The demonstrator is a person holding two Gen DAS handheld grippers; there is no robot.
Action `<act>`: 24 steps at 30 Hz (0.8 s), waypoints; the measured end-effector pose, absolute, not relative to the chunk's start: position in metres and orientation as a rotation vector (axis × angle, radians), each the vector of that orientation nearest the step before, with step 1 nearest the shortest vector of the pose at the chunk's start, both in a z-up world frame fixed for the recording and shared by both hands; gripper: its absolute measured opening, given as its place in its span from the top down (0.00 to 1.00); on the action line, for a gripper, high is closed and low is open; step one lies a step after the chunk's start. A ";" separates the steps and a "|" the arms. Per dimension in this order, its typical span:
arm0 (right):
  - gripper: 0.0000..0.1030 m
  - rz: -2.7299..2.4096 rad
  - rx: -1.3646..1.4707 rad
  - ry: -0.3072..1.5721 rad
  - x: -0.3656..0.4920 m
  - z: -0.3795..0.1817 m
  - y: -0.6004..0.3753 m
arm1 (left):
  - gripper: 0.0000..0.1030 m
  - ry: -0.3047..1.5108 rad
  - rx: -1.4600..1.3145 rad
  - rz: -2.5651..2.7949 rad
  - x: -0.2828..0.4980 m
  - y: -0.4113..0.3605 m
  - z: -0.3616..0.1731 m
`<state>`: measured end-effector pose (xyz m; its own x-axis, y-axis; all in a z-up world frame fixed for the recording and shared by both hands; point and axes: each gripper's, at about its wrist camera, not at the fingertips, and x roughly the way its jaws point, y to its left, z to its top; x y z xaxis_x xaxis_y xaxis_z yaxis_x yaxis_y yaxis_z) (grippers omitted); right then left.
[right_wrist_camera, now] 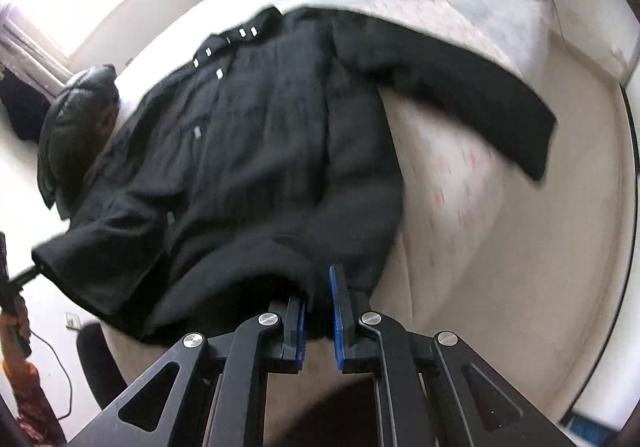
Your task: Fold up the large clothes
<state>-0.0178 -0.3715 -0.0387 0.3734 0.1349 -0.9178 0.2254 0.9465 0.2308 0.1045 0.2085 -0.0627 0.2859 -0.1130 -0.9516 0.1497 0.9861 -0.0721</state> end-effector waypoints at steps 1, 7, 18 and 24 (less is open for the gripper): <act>0.89 -0.068 0.339 1.208 -0.026 -0.043 -0.372 | 0.89 1.295 0.053 -0.134 0.094 0.217 -0.072; 0.72 -0.149 0.402 1.246 -0.051 -0.043 -0.388 | 0.68 1.291 0.014 -0.051 0.068 0.255 -0.071; 0.41 0.099 0.398 1.194 -0.021 -0.037 -0.298 | 0.32 1.208 -0.142 -0.125 0.099 0.238 -0.074; 0.41 0.359 0.474 1.301 0.010 -0.088 -0.210 | 0.32 1.191 -0.122 -0.198 0.089 0.229 -0.071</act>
<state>0.0097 -0.2098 -0.0879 0.2340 0.5078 -0.8291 0.0112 0.8513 0.5246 0.0886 0.2289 -0.0707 0.3560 -0.2167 -0.9090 0.0888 0.9762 -0.1980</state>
